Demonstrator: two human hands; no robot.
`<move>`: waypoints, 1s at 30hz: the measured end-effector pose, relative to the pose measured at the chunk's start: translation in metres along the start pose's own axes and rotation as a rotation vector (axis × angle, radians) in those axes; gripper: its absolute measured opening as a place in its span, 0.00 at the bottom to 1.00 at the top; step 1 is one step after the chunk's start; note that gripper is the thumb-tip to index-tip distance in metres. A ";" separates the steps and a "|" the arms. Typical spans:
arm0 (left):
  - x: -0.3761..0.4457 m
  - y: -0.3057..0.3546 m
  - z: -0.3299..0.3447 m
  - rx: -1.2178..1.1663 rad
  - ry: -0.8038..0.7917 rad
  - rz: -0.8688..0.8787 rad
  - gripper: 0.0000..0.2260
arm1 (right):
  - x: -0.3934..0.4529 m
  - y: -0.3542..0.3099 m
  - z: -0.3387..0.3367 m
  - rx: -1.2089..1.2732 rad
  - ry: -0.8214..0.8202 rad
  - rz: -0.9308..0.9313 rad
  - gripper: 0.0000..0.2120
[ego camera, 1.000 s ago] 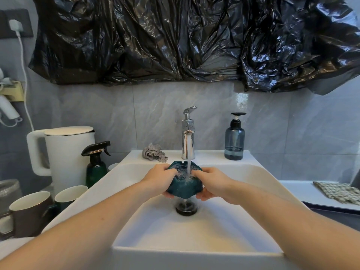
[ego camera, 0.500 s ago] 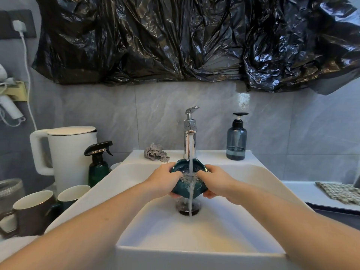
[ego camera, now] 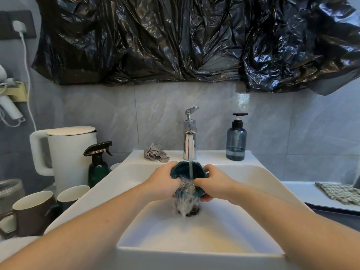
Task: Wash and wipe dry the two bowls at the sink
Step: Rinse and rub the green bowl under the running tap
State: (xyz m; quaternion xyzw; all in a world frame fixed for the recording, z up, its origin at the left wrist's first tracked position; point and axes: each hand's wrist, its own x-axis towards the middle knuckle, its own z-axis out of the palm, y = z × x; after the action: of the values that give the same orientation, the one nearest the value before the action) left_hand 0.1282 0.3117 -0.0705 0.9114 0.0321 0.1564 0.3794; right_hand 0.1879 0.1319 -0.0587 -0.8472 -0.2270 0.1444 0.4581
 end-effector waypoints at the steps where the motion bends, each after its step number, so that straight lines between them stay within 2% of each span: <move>1: 0.000 0.000 0.000 0.004 0.022 0.008 0.17 | 0.000 -0.001 0.000 -0.011 0.000 -0.014 0.15; 6: 0.006 0.000 0.001 -0.007 0.085 0.007 0.11 | -0.001 -0.001 -0.001 -0.024 0.033 -0.059 0.15; 10: 0.006 0.001 0.001 0.009 0.108 -0.004 0.08 | -0.001 0.000 0.001 -0.037 0.045 -0.107 0.11; 17: 0.003 0.006 -0.001 0.111 0.191 0.070 0.07 | 0.000 -0.001 0.002 0.000 0.096 -0.196 0.10; 21: 0.001 0.009 -0.001 0.196 0.201 0.141 0.12 | 0.001 0.000 0.002 -0.047 0.167 -0.252 0.11; 24: -0.001 0.010 -0.002 0.146 0.156 0.153 0.14 | 0.002 0.000 0.001 -0.113 0.250 -0.270 0.08; 28: -0.003 0.009 0.000 0.100 0.069 0.098 0.21 | 0.002 0.000 -0.001 -0.120 0.295 -0.258 0.10; 30: 0.000 0.006 0.000 0.059 0.092 0.073 0.20 | 0.001 -0.002 -0.001 -0.065 0.279 -0.267 0.10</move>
State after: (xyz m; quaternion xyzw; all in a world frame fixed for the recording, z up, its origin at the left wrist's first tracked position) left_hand 0.1279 0.3075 -0.0658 0.9146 0.0211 0.2110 0.3444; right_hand 0.1883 0.1325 -0.0567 -0.8357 -0.2762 -0.0441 0.4727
